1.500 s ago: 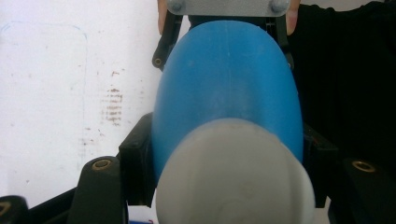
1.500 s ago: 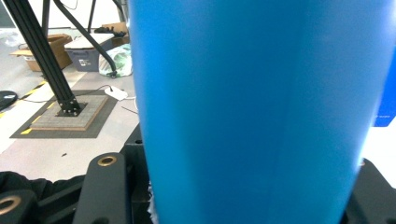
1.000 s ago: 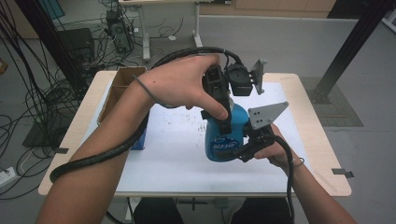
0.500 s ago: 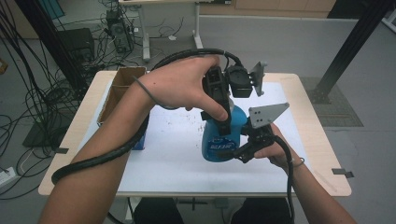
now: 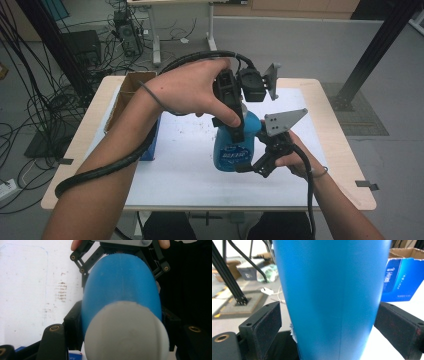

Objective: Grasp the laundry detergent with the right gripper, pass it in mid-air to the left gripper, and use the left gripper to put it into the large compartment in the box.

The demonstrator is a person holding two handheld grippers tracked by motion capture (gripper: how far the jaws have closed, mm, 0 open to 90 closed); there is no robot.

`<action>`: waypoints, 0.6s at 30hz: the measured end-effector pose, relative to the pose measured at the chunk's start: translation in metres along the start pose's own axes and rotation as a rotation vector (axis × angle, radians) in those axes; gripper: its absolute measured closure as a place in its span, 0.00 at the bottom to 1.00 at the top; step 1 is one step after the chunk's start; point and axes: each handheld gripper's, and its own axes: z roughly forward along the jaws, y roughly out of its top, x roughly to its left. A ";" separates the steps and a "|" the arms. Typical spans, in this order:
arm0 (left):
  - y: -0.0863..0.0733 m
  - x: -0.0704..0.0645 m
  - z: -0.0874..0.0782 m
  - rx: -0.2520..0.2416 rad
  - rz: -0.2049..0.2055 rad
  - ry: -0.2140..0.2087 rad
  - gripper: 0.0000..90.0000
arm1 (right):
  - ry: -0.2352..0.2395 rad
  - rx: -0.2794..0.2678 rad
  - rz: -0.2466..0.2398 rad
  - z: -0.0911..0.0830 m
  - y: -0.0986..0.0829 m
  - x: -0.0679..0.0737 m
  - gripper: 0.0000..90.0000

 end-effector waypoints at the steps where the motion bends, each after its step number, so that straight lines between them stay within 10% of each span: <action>1: 0.000 0.001 0.000 0.001 -0.002 -0.001 0.42 | 0.004 0.011 -0.005 0.000 0.000 0.000 0.08; 18: -0.010 0.009 0.004 0.000 -0.028 -0.006 0.42 | -0.041 0.172 0.054 -0.009 -0.004 -0.004 0.05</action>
